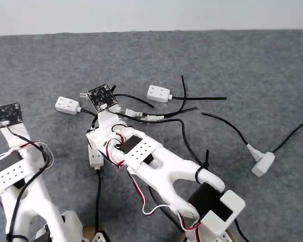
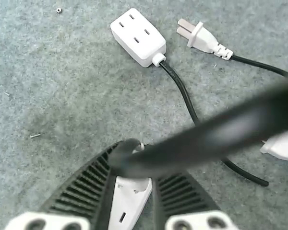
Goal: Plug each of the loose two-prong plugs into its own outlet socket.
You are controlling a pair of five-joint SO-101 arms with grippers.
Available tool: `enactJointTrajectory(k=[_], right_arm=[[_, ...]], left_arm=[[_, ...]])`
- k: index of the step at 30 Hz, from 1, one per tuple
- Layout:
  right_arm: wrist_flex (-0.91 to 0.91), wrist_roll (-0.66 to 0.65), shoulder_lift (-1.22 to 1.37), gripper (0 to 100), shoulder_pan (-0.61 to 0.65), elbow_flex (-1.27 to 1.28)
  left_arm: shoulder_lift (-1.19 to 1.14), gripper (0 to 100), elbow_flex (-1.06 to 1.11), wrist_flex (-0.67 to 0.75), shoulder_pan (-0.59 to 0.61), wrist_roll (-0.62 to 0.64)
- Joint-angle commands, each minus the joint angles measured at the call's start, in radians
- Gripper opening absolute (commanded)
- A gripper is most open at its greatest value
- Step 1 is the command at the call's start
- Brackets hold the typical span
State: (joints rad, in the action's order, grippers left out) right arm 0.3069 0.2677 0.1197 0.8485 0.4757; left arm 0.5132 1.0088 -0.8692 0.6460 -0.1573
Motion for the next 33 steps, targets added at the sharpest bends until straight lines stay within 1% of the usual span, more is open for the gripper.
enactJointTrajectory(k=[1, 6, 11, 15, 20, 24, 29, 33], right_arm=[[-0.018, -0.040, -0.010, 0.9, -0.008, 0.002], [-0.053, -0.054, -0.010, 0.9, -0.016, 0.025], [-0.182, -0.170, -0.012, 0.9, 0.001, 0.103], [-0.237, -0.203, -0.047, 0.9, 0.010, 0.166], [-0.236, -0.221, -0.104, 0.9, 0.001, 0.241], [-0.236, -0.293, -0.137, 0.9, 0.008, 0.295], [-0.228, -0.299, -0.170, 0.9, 0.008, 0.334], [-0.225, -0.353, -0.183, 0.9, 0.019, 0.364]], left_arm=[[0.000, 1, -0.030, 0.025, -0.002, -0.012], [-0.002, 1, -0.030, 0.025, -0.002, -0.012], [-0.002, 1, -0.030, 0.025, -0.002, -0.012], [-0.002, 1, -0.030, 0.025, -0.002, -0.012], [-0.002, 1, -0.030, 0.025, -0.002, -0.012], [-0.002, 1, -0.030, 0.025, -0.002, -0.012], [-0.002, 1, -0.030, 0.025, -0.002, -0.014], [-0.002, 1, -0.030, 0.025, -0.002, -0.014]])
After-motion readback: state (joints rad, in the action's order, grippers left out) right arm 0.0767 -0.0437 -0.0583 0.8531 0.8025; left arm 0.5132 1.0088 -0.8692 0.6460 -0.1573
